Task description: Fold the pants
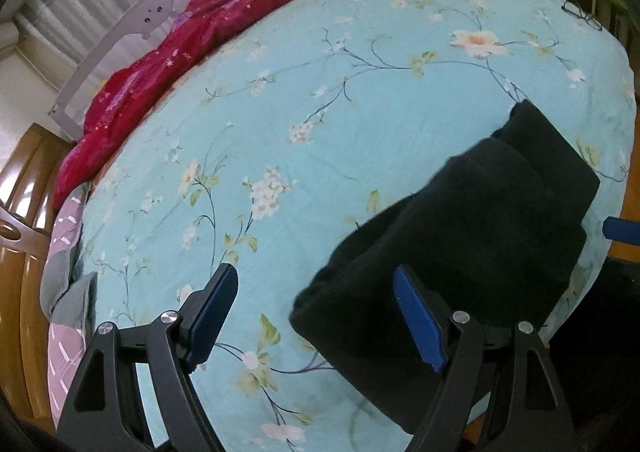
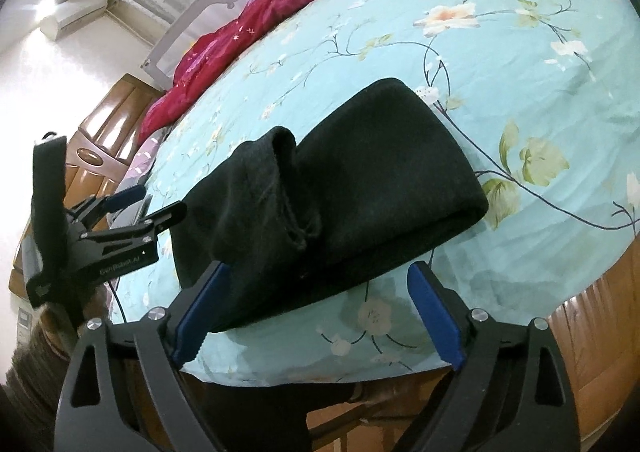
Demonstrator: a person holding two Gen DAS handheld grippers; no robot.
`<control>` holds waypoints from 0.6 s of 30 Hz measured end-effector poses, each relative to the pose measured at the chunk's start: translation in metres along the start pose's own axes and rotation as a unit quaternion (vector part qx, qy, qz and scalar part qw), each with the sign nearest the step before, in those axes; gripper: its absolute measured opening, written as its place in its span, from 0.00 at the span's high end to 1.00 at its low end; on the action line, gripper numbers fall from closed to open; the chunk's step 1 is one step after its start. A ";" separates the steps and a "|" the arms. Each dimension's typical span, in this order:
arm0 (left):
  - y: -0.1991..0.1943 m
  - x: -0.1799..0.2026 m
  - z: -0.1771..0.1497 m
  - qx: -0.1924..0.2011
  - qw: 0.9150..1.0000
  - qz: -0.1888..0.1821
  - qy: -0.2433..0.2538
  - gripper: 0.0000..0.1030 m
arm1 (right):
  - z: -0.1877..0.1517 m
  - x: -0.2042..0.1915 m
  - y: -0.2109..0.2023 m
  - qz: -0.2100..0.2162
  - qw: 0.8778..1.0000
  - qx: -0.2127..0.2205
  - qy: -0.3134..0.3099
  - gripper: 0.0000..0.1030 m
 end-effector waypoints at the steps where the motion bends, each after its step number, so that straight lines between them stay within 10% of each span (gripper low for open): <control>1: 0.002 -0.007 0.004 -0.005 1.000 -0.008 -0.004 0.22 | -0.002 -0.001 -0.001 0.000 1.000 0.001 -0.001 0.12; 18: 0.007 0.036 0.060 -0.018 0.977 -0.177 0.120 0.22 | 0.004 -0.032 0.017 0.060 0.995 0.023 -0.074 0.12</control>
Point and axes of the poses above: each gripper's, at about its wrist camera, not at the fingertips, and y roughly the way its jaws point, x to its right, z to its top, the point moved 5 cm from there along y, roughly the way its jaws point, and after that the axes turned 3 degrees about -z, right-handed, at the moved point
